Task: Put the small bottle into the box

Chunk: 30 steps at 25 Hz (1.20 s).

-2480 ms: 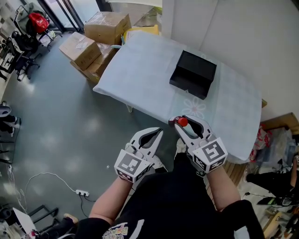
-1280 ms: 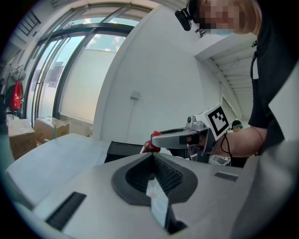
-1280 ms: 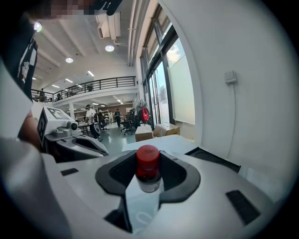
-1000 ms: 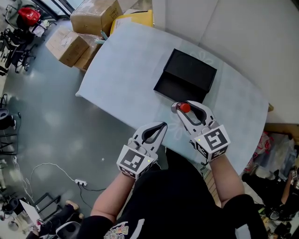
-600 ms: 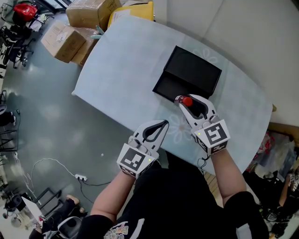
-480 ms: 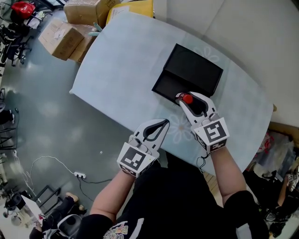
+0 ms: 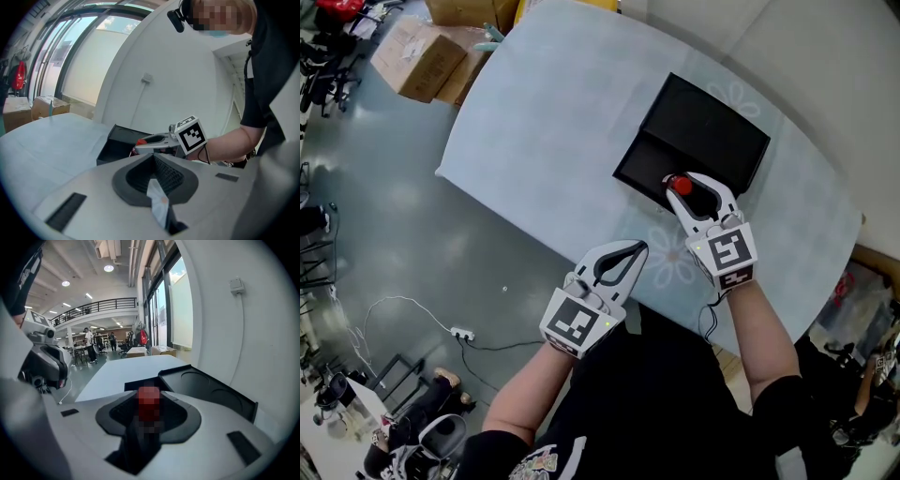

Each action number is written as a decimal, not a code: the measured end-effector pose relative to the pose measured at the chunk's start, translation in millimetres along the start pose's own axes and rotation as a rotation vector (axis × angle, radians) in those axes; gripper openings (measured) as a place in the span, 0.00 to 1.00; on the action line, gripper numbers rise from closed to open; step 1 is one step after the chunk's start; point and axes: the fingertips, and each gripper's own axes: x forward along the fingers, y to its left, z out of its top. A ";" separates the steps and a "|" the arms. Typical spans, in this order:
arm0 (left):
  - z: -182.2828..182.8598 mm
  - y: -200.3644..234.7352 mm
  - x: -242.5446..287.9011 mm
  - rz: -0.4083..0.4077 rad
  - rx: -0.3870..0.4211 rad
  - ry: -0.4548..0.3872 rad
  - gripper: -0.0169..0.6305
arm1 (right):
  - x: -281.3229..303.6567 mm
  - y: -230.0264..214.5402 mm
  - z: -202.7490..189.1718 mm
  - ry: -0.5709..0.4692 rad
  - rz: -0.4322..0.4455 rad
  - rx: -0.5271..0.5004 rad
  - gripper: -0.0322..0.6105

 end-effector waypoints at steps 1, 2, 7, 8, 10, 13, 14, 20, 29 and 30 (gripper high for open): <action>-0.9 1.3 -0.7 0.003 -0.002 0.003 0.04 | 2.5 0.0 -2.9 0.008 -0.001 -0.007 0.28; -1.4 2.7 -1.6 0.006 -0.004 0.004 0.04 | 4.8 0.2 -5.7 0.016 0.000 -0.010 0.28; -0.6 8.3 -8.2 0.017 -0.007 0.010 0.04 | 10.8 4.7 -7.7 0.025 -0.001 -0.050 0.28; -0.4 8.3 -8.8 0.018 -0.007 0.009 0.04 | 11.2 5.9 -8.0 0.027 -0.002 -0.064 0.28; 0.0 7.0 -9.3 0.018 0.002 0.003 0.04 | 10.5 6.6 -8.9 0.028 -0.005 -0.071 0.28; 0.5 4.6 -11.0 0.014 0.009 -0.004 0.04 | 10.2 6.4 -8.9 0.023 -0.013 -0.070 0.29; 0.2 4.8 -11.5 0.011 0.013 -0.006 0.04 | 11.3 6.4 -8.9 0.023 -0.017 -0.073 0.29; -1.9 2.9 -20.6 0.004 0.038 -0.019 0.04 | 9.3 6.5 -9.6 0.022 -0.047 -0.072 0.30; 7.1 -16.4 -48.7 -0.018 0.057 -0.039 0.04 | -28.7 19.1 14.9 -0.035 -0.117 -0.058 0.31; 8.1 -19.1 -52.6 -0.023 0.066 -0.045 0.04 | -34.4 21.2 18.6 -0.046 -0.128 -0.052 0.31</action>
